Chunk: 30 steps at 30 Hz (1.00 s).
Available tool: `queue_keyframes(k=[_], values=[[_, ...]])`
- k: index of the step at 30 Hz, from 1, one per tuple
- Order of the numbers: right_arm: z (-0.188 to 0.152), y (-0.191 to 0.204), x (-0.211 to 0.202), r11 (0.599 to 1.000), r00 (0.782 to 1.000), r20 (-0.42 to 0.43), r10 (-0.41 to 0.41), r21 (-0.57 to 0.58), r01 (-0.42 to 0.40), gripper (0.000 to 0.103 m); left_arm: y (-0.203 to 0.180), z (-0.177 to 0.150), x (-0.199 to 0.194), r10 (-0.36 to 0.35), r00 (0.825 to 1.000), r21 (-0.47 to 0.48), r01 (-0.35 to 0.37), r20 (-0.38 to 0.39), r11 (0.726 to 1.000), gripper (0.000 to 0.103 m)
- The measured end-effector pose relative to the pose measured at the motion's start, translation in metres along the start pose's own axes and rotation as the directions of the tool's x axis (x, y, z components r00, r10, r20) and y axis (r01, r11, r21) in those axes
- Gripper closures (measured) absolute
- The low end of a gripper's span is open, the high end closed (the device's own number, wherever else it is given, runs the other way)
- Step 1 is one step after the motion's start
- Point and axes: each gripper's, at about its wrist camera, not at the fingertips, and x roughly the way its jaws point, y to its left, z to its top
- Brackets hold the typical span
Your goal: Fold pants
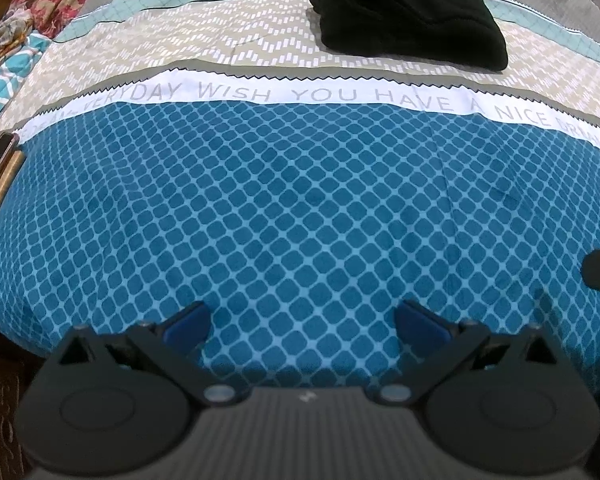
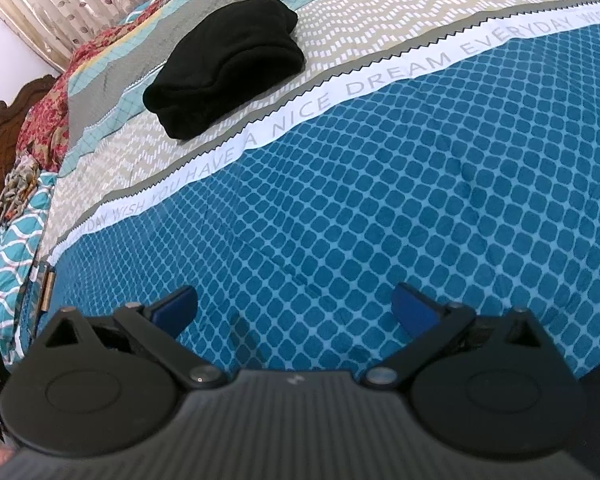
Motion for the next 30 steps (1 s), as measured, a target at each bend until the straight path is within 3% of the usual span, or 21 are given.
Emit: queue_keyframes(k=[7,17,30], values=[[0.002,0.009,-0.005,0.999,0.999,0.041,-0.02,-0.034,0.021,0.0,-0.001,-0.002,-0.012,-0.044,0.999,0.011,0.044,0.022,0.999,0.0],[0.007,0.017,-0.01,0.993,0.99,0.136,-0.038,-0.104,0.052,0.0,-0.007,-0.004,-0.033,-0.055,0.996,0.04,0.052,0.072,0.998,0.0],[0.007,0.014,-0.007,0.994,0.991,0.123,-0.048,-0.088,0.06,0.0,-0.009,-0.004,-0.038,-0.062,0.995,0.045,0.058,0.08,0.997,0.0]])
